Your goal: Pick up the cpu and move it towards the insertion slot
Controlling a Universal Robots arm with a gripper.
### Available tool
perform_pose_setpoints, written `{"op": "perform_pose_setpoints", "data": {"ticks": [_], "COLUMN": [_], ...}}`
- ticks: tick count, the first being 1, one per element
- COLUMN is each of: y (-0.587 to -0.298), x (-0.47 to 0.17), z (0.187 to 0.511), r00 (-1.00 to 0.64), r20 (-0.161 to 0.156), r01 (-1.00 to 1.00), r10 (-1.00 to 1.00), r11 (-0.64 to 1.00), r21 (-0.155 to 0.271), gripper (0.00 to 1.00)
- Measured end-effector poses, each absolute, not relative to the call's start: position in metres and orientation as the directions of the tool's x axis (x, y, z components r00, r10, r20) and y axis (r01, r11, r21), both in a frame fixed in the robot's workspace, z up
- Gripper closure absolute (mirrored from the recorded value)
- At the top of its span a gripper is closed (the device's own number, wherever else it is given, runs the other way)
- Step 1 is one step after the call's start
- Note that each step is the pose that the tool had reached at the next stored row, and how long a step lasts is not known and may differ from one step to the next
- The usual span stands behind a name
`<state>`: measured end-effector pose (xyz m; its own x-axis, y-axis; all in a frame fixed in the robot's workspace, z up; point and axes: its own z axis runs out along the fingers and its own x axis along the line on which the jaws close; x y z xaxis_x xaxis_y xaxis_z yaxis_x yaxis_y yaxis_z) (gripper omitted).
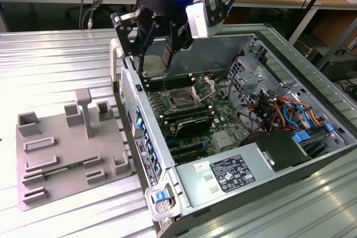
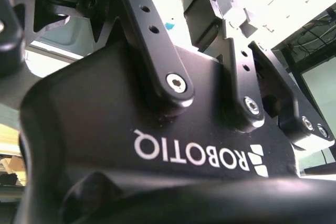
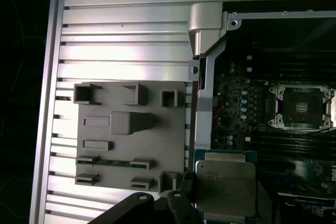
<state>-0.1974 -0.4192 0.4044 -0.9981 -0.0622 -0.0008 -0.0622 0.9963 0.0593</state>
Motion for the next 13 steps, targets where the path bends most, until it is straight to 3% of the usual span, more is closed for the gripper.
{"op": "perform_pose_setpoints", "data": {"ticks": [13], "y": [-0.4192], "x": [-0.1888], "z": [0.4044], "r00": [-0.998], "r20": [-0.001], "r01": [-0.062], "r10": [-0.062], "r11": [0.996], "r21": [0.059], "gripper": [0.45]}}
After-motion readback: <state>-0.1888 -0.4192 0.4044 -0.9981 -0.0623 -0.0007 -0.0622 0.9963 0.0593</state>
